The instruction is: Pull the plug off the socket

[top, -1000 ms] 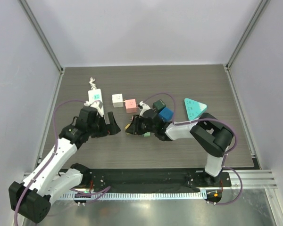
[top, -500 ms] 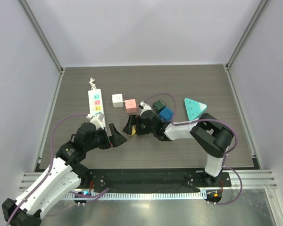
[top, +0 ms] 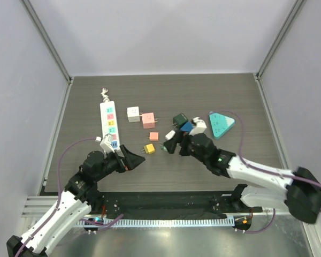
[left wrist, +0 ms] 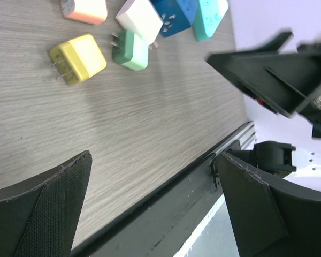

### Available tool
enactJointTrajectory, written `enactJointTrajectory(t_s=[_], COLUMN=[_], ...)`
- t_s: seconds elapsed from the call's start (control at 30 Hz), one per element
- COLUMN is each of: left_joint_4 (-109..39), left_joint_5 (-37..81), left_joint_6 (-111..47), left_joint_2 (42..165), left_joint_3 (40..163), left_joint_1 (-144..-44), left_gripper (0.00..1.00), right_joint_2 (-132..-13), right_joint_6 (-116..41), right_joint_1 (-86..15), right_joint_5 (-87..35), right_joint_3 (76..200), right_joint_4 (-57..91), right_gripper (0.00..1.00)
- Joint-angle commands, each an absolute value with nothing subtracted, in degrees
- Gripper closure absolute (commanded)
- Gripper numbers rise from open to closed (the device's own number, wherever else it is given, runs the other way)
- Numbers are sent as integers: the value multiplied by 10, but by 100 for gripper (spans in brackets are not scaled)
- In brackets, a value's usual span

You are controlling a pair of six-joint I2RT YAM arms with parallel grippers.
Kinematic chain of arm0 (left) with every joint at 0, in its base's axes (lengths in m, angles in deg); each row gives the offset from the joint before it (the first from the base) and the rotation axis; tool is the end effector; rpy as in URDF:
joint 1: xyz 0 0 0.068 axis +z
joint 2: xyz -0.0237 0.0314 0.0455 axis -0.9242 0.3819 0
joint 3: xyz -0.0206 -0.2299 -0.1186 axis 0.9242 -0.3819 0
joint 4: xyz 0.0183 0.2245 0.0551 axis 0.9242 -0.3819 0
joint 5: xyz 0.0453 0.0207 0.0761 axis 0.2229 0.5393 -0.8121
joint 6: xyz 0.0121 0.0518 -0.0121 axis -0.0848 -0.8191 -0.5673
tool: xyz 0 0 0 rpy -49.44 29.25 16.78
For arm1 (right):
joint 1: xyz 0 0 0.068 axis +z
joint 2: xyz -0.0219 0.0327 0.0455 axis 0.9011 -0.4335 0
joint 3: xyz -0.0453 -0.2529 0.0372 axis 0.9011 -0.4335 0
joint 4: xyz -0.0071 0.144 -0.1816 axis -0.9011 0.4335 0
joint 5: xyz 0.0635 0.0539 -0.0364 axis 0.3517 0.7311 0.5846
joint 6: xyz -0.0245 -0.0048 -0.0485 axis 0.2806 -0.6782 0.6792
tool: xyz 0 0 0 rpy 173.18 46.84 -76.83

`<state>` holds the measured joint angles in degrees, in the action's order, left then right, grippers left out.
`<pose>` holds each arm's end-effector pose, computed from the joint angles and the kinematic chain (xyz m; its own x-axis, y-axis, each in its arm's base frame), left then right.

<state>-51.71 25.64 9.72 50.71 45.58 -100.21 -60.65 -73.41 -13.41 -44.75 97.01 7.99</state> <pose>0.0882 -0.0656 0.2051 -0.7377 -0.4640 -0.4905 0.1643 0.5813 -0.7970 0.1568 0.1813 0.2284 -0.6396 0.2637 -0.7221 -0.2899 0.7873 0.5442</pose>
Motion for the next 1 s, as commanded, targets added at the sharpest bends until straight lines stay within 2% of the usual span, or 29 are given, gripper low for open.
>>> enactJointTrajectory(t_s=[0.0, 0.2, 0.3, 0.33, 0.4, 0.5, 0.67, 0.97], left_joint_4=[-438, -392, -373, -359, -348, -423, -415, -485], left_joint_5=[267, 264, 264, 267, 276, 274, 284, 272], left_joint_6=[120, 152, 169, 174, 193, 176, 157, 140], left_joint_2=[475, 414, 377, 365, 323, 256, 281, 257], left_joint_3=[424, 366, 322, 300, 269, 264, 265, 266], left_joint_1=[-1006, -1006, -1006, -1006, -1006, -1006, -1006, -1006], left_gripper=[0, 0, 0, 0, 0, 0, 0, 0], right_joint_2=[-463, -224, -75, 8, 83, 18, -48, 32], right_joint_6=[-784, -881, -911, -927, -955, -963, -1002, -989], right_joint_1=[-132, -132, -132, -132, -132, -131, -131, -131], right_joint_5=[-550, -627, -614, -612, -613, -589, -574, -563], right_joint_3=[896, 739, 669, 655, 625, 624, 579, 557], right_joint_4=[144, 247, 315, 341, 424, 381, 301, 328], right_gripper=[0, 0, 0, 0, 0, 0, 0, 0])
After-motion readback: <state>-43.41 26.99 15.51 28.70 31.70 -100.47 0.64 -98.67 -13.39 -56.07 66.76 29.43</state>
